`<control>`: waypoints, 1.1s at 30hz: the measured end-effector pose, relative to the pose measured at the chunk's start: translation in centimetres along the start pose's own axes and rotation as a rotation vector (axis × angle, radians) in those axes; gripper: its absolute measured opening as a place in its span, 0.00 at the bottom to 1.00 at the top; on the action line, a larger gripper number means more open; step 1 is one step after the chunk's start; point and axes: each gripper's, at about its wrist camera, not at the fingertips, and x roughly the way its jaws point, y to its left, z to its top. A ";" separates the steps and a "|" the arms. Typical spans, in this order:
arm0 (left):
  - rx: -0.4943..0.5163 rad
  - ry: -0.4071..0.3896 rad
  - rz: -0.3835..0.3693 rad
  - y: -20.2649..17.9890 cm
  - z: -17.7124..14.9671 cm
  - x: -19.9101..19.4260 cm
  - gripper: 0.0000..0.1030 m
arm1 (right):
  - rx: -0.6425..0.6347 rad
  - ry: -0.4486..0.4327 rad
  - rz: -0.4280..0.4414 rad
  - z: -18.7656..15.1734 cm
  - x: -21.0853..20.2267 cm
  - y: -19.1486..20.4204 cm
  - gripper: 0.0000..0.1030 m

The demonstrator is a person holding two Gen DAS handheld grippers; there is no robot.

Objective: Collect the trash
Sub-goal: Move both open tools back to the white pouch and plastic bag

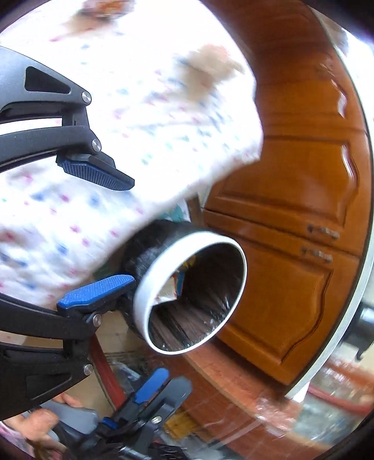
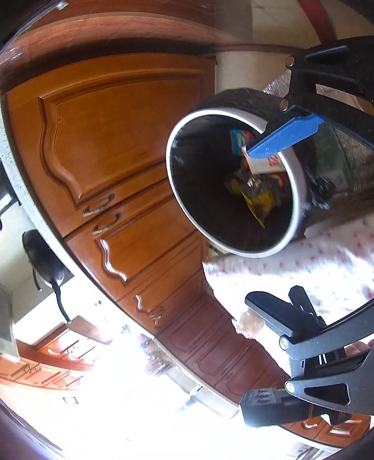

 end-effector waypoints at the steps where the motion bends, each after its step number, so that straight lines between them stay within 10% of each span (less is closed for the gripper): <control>1: -0.023 -0.002 -0.004 0.7 -0.6 -0.5 0.59 | 0.004 -0.005 0.011 -0.7 -0.2 0.4 0.95; 33: -0.325 -0.117 0.242 15.5 -10.5 -14.3 0.59 | -0.248 0.197 0.172 -9.9 4.3 14.0 0.96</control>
